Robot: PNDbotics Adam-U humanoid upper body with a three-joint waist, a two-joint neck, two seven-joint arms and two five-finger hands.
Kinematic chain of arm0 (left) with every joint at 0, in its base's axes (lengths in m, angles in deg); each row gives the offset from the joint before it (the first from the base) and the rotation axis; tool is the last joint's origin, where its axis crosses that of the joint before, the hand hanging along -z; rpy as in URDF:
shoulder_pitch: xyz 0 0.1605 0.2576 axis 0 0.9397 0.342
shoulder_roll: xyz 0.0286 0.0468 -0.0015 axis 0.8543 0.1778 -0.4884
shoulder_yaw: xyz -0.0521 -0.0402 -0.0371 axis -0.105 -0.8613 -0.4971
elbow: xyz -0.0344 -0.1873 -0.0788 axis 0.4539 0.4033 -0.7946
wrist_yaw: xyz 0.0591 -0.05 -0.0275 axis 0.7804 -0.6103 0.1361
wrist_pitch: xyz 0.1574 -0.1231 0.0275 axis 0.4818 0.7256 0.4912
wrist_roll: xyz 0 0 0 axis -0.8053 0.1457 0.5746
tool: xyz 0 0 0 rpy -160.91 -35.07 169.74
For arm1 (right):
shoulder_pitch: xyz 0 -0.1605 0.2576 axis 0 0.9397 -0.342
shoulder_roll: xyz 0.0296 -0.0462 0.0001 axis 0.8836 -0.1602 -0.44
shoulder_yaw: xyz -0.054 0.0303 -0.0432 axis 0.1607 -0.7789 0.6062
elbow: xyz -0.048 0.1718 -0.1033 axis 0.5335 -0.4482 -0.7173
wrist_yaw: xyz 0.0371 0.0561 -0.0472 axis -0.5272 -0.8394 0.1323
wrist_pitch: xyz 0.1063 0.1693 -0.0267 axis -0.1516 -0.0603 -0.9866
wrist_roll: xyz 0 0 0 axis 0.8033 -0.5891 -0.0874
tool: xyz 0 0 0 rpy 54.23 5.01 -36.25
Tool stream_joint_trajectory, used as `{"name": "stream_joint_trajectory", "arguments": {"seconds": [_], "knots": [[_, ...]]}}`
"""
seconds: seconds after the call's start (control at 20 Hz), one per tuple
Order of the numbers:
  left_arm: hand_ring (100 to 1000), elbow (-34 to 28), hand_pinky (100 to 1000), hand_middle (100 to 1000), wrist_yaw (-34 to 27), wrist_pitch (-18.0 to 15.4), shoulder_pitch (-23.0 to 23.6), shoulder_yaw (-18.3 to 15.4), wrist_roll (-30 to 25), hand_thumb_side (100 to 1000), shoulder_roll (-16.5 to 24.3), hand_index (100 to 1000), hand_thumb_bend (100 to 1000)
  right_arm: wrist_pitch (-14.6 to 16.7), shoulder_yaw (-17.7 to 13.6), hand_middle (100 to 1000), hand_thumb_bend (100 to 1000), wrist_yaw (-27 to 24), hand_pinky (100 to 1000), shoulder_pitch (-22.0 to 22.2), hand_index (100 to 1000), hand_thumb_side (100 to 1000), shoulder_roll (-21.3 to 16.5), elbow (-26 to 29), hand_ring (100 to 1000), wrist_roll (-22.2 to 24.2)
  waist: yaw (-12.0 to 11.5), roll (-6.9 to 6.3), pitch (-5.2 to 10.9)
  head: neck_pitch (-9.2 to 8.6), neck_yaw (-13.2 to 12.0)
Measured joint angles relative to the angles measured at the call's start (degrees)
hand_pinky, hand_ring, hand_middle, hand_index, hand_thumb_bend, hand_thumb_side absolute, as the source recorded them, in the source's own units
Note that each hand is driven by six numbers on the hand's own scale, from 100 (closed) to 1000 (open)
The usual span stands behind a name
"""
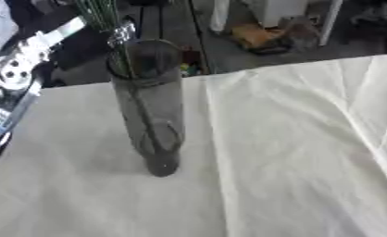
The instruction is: Arrange flowers into the vase.
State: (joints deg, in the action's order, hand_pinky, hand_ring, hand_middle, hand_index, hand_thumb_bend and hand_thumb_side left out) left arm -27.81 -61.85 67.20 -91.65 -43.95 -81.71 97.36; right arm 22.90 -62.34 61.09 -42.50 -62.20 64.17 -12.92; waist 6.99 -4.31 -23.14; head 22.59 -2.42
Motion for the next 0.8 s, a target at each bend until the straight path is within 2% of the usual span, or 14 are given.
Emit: {"name": "stream_joint_trajectory", "arguments": {"seconds": [0.15, 0.45, 0.65, 0.7, 0.75, 0.8], "knots": [[1000, 0.6, 878, 1000, 0.1, -0.2, -0.2, -0.5, -3.5, 975, 0.4, 1000, 253, 0.0, 0.0, 525, 100, 0.0, 722, 0.0, 829, 1000, 0.0, 0.0, 781, 0.0, 0.0, -0.13, 0.18, 0.0, 0.0], [1000, 1.7, 891, 1000, 0.6, -0.4, -0.4, -1.4, -9.3, 970, 0.4, 1000, 481, -0.1, 0.0, 524, 100, -0.1, 722, 0.0, 829, 1000, 0.0, 0.0, 781, -0.1, -0.1, -0.16, 0.25, 0.0, 0.0], [1000, 2.4, 898, 1000, 0.9, -0.9, -0.7, -2.0, -11.6, 961, 0.9, 1000, 515, -0.1, 0.0, 524, 100, -0.2, 722, 0.0, 826, 1000, 0.0, 0.0, 781, -0.1, -0.2, -0.27, 0.26, 0.01, 0.0], [1000, 2.4, 902, 1000, 1.0, -1.0, -0.7, -2.1, -12.0, 947, 0.9, 1000, 460, -0.1, 0.0, 524, 100, -0.2, 722, 0.0, 827, 1000, 0.0, 0.0, 781, -0.1, -0.3, -0.32, 0.26, 0.01, 0.0], [1000, 2.6, 902, 1000, 1.2, -1.1, -0.7, -2.2, -12.4, 956, 1.0, 1000, 511, -0.1, 0.0, 524, 100, -0.2, 722, 0.0, 827, 1000, 0.0, 0.0, 781, -0.1, -0.3, -0.36, 0.26, 0.01, 0.0], [1000, 2.7, 903, 1000, 1.4, -1.2, -0.7, -2.3, -12.8, 956, 1.2, 1000, 507, -0.1, 0.0, 523, 100, -0.2, 722, 0.0, 827, 1000, 0.0, 0.0, 781, -0.1, -0.3, -0.38, 0.26, 0.01, 0.1]]}}
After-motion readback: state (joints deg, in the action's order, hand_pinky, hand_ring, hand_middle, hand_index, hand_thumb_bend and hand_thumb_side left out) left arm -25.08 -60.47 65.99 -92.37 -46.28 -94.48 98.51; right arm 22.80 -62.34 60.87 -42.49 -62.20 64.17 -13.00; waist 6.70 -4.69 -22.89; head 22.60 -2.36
